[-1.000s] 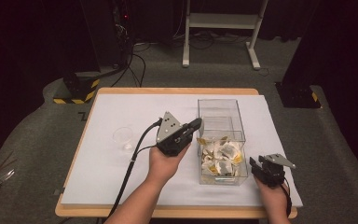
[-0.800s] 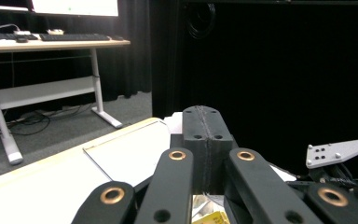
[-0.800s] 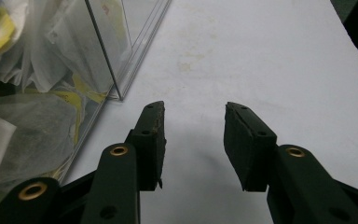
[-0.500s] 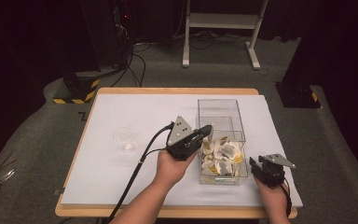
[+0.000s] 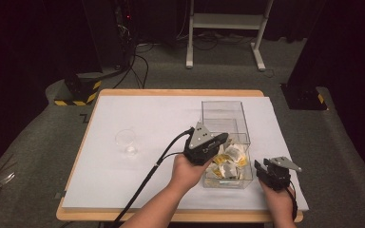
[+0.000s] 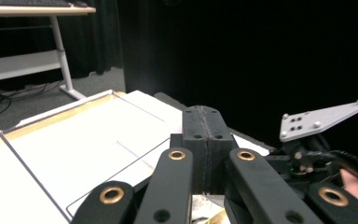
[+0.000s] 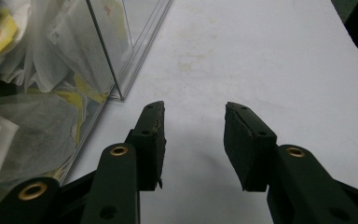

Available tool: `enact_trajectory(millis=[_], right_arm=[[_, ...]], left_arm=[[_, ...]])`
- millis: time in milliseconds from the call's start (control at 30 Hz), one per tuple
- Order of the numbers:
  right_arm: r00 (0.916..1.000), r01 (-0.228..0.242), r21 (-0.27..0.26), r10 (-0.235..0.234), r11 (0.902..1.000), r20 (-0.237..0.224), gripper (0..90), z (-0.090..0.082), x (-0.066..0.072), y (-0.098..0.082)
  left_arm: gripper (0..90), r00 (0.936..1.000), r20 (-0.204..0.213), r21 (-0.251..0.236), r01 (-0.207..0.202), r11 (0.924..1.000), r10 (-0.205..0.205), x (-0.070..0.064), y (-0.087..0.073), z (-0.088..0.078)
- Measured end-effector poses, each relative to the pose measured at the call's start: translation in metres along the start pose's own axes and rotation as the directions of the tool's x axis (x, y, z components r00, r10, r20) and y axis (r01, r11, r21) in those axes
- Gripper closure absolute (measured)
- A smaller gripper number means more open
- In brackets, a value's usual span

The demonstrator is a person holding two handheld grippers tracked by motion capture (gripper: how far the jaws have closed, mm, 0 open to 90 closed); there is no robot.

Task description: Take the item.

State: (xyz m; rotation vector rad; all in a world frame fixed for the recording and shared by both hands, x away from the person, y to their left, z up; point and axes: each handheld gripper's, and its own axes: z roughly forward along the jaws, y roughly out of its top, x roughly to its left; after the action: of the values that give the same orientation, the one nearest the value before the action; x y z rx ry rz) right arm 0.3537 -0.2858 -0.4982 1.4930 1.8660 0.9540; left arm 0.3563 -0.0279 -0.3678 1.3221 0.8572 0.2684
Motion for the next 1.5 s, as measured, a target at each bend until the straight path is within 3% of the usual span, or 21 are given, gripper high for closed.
enact_trajectory(millis=[300,467,767,933,1000,1167,1300,1400,1433,1500], right_arm=[[1.0,-0.001,0.001,0.001,1.0,0.0,58.4,0.0,0.0,0.0],[1.0,0.001,0.001,-0.001,1.0,0.001,58.4,0.0,0.0,0.0],[1.0,0.002,0.002,-0.002,1.0,0.001,58.4,0.0,0.0,0.0],[1.0,0.005,0.003,-0.005,1.0,0.002,58.4,0.0,0.0,0.0],[1.0,0.005,0.003,-0.005,1.0,0.002,58.4,0.0,0.0,0.0],[1.0,0.005,0.002,-0.005,1.0,0.002,58.3,0.0,0.001,0.0],[1.0,0.005,0.002,-0.005,1.0,0.002,58.3,0.0,0.001,0.0],[1.0,0.006,0.003,-0.006,1.0,0.002,58.4,0.0,0.001,0.0],[1.0,0.006,0.002,-0.006,1.0,0.002,58.3,0.0,0.001,0.0],[1.0,0.004,0.003,-0.004,1.0,0.001,58.3,0.0,0.001,0.0]], left_arm=[[89.0,0.9972,-0.07,0.055,-0.023,0.9982,0.027,0.018,-0.017,0.003],[87.6,0.9967,-0.078,0.088,-0.013,0.996,0.02,0.024,-0.024,0.003],[84.2,0.9931,-0.109,0.145,-0.026,0.989,0.042,0.03,-0.046,-0.001],[74.0,0.9973,-0.069,0.157,-0.014,0.9875,0.025,0.021,-0.049,-0.008],[67.3,0.9976,-0.058,0.175,-0.027,0.9843,0.038,0.017,-0.053,-0.01],[57.8,0.9989,-0.047,0.216,0.006,0.9764,0.005,0.01,-0.067,-0.01],[56.8,0.9995,-0.03,0.234,0.002,0.9723,0.005,0.007,-0.073,-0.009],[59.9,0.9993,-0.018,0.247,-0.029,0.9685,0.034,0.005,-0.076,-0.011],[59.9,0.9995,-0.02,0.243,-0.018,0.9698,0.023,0.003,-0.077,-0.011],[62.2,0.9993,-0.012,0.258,-0.03,0.9655,0.034,0.004,-0.077,-0.012]])
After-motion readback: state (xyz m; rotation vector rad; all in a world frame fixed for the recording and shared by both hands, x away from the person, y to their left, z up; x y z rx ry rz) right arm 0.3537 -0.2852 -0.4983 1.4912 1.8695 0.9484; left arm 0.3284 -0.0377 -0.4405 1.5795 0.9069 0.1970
